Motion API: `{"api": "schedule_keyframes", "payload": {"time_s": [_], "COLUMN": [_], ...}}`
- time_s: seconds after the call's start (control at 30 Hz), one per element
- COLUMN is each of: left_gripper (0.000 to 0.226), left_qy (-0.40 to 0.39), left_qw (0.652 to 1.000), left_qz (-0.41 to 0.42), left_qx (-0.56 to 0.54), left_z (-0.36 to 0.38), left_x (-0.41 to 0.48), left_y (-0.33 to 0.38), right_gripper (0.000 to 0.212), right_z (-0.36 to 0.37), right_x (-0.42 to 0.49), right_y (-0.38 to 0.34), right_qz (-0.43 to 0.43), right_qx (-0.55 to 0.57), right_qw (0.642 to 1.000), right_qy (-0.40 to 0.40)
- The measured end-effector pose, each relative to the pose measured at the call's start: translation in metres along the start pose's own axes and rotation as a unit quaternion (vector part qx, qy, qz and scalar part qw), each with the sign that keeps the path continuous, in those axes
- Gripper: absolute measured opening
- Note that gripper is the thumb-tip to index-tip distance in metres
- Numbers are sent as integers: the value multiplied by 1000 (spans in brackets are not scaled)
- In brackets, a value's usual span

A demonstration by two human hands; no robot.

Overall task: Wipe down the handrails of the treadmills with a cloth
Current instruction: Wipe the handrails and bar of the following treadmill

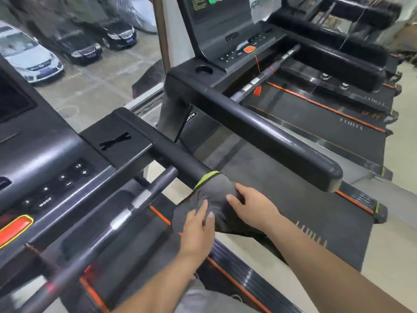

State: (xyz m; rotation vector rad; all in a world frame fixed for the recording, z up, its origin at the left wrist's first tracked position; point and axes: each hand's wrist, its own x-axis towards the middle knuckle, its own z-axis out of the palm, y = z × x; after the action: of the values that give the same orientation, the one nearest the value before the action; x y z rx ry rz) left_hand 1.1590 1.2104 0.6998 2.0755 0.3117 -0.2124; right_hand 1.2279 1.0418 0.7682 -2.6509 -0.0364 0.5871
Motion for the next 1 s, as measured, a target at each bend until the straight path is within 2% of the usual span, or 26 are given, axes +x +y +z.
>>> {"api": "schedule_keyframes", "payload": {"time_s": [0.03,0.1,0.2,0.27,0.37,0.5,0.6,0.67,0.73,0.83,0.9,1.0], "left_gripper": [54,65,93,100,100,127,118,123,122,132,122,90], "left_qy": [-29,-61,-90,-85,-47,-18,7,9,-11,-34,-46,-76], "left_qw": [993,955,915,897,885,894,895,888,893,880,889,921], "left_qz": [-59,-182,-258,-288,-317,-340,-334,-334,-342,-357,-350,-324], "left_qx": [-94,-226,-297,-324,-338,-290,-296,-317,-293,-311,-291,-203], "left_z": [3,5,14,16,-4,-25,-21,-5,22,65,88,124], "left_x": [1,7,21,37,71,108,101,85,63,29,5,-36], "left_y": [17,49,72,73,67,46,48,56,64,77,85,99], "right_gripper": [66,67,53,43,46,50,57,65,69,67,64,54], "right_z": [2,6,9,5,5,4,-4,-8,-7,-5,-6,-9], "right_x": [2,7,14,23,46,72,65,51,36,12,-10,-48], "right_y": [-2,-1,-3,-10,-29,-57,-36,-16,-2,24,52,102], "right_qz": [15,63,79,68,48,-1,23,67,88,91,83,71], "right_qx": [-26,-67,-21,21,48,65,93,92,59,6,7,24], "right_qw": [1000,995,996,997,996,995,991,987,988,992,993,995], "right_qy": [-8,-31,-33,-33,-53,-76,-90,-112,-114,-90,-83,-59]}}
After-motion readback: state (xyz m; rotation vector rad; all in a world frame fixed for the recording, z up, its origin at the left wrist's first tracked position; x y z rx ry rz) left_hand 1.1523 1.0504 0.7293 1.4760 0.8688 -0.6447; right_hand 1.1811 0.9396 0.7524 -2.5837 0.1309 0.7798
